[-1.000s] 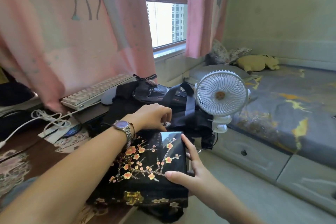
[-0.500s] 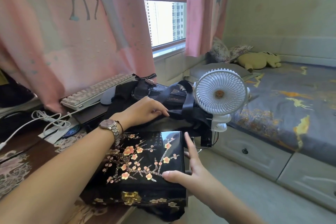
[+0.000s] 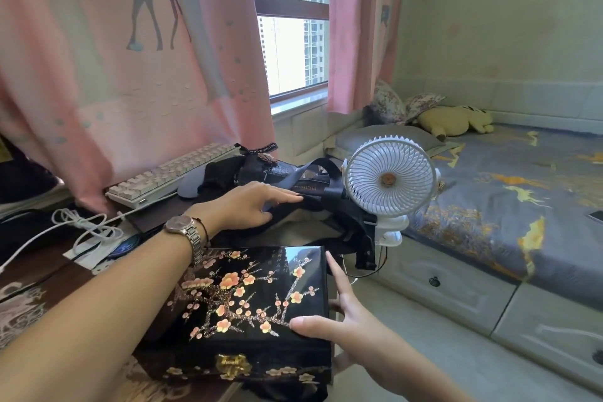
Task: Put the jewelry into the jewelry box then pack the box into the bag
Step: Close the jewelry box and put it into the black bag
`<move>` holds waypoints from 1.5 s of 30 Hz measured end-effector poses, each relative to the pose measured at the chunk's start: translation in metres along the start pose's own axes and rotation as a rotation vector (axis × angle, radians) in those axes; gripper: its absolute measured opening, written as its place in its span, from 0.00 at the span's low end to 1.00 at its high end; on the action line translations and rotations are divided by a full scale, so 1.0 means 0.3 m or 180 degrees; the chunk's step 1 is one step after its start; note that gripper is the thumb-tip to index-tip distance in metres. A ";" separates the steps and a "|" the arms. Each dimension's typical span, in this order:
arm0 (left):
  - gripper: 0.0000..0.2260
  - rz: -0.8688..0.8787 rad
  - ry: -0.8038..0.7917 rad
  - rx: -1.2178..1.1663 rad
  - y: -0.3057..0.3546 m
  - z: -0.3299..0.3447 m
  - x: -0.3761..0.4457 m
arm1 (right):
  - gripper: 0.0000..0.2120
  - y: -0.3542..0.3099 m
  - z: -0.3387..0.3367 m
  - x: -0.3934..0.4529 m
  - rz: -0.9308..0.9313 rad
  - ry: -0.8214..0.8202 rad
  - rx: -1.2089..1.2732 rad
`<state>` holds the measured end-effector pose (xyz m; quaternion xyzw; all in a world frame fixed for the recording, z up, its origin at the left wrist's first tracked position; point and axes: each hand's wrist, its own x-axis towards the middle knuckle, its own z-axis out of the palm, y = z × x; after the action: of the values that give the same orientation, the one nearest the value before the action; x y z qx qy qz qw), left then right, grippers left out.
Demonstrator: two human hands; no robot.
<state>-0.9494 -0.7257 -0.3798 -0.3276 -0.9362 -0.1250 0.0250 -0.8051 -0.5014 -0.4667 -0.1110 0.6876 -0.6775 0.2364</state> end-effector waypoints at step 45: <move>0.30 0.0276 0.0104 0.0416 0.101 -0.288 -0.025 | 0.47 -0.087 0.017 0.009 -0.0493 0.1019 0.1194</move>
<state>-0.9277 -0.7291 -0.2907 -0.3634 -0.9267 -0.0678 0.0670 -0.8095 -0.5087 -0.4413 -0.0089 0.5680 -0.8182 0.0884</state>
